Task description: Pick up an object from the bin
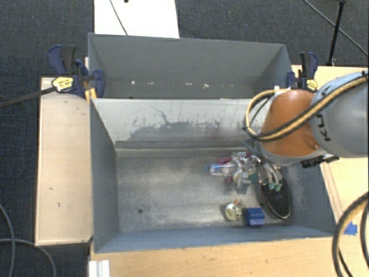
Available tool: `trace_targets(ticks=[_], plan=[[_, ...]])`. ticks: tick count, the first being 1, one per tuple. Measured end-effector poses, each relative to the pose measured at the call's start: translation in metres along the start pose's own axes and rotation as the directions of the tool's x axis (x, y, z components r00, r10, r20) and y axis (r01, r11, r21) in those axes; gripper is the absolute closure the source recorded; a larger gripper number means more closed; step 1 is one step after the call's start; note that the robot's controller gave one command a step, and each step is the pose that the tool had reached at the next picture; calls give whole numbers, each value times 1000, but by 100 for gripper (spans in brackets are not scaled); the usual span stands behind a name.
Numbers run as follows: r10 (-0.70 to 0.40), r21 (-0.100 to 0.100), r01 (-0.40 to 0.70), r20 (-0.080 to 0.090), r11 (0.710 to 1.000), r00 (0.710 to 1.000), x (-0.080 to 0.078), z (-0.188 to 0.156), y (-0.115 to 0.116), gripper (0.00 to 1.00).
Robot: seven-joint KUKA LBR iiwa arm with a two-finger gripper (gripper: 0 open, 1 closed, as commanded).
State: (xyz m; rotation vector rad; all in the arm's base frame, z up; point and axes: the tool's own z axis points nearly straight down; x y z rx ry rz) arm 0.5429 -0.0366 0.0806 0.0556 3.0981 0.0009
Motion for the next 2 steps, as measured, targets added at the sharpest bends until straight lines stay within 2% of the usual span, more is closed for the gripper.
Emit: trace_targets(ticks=[1,2], plan=[[4,2,-4,-32,1000,999,-12,-114,-7,100],[-590,-19,590,-28,807,807,-8,-215,-13,100]])
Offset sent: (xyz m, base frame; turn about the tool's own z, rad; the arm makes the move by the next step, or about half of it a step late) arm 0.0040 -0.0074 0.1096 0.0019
